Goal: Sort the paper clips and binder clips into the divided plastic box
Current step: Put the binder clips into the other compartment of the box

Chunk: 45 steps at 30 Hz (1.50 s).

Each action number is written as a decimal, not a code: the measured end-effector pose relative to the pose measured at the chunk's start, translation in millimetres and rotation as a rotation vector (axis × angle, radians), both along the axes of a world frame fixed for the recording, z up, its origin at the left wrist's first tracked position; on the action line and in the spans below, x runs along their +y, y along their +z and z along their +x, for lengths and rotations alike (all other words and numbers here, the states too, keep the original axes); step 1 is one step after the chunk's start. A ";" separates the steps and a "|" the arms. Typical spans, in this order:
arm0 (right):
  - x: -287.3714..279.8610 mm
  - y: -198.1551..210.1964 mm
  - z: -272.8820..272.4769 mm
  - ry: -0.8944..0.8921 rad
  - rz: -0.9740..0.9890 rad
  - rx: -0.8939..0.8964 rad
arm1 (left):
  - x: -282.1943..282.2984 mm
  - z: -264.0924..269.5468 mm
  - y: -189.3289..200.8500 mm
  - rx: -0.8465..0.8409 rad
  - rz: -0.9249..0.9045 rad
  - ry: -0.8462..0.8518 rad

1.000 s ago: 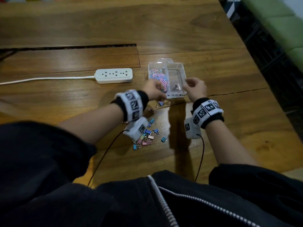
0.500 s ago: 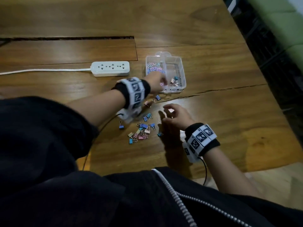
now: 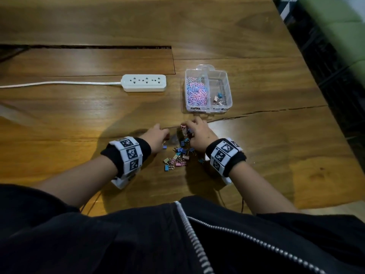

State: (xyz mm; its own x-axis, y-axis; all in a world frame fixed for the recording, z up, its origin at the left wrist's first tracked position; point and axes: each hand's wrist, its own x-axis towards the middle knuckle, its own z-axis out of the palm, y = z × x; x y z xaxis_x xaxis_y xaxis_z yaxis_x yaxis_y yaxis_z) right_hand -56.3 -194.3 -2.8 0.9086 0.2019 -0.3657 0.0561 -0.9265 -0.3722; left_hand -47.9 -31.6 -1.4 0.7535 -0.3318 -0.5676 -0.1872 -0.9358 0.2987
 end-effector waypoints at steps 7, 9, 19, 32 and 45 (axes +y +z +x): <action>1.6 3.4 -0.3 0.205 -0.140 0.008 | -15.0 -12.9 -0.2 -0.044 -0.009 -0.146; -2.2 -0.8 -1.5 0.169 -0.106 -0.046 | -20.9 -14.9 -3.7 -0.125 -0.014 -0.146; -11.7 -14.5 -10.2 -0.095 0.105 0.008 | -22.4 -4.9 -4.2 -0.166 -0.162 -0.007; -20.7 -16.5 -26.5 -0.203 0.054 -0.034 | -61.5 -18.7 -3.1 -0.094 0.004 -0.124; -54.0 -9.7 -18.4 -0.430 0.177 0.176 | -56.4 -2.9 -1.5 0.069 -0.242 -0.023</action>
State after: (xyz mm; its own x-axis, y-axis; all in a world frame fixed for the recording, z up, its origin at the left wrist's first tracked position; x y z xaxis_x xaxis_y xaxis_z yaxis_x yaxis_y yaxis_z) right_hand -74.7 -248.3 -12.6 0.8508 -0.1049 -0.5149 -0.3953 -0.7735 -0.4955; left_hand -50.8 -88.0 -2.9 0.7063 -0.4811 -0.5193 -0.1791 -0.8312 0.5264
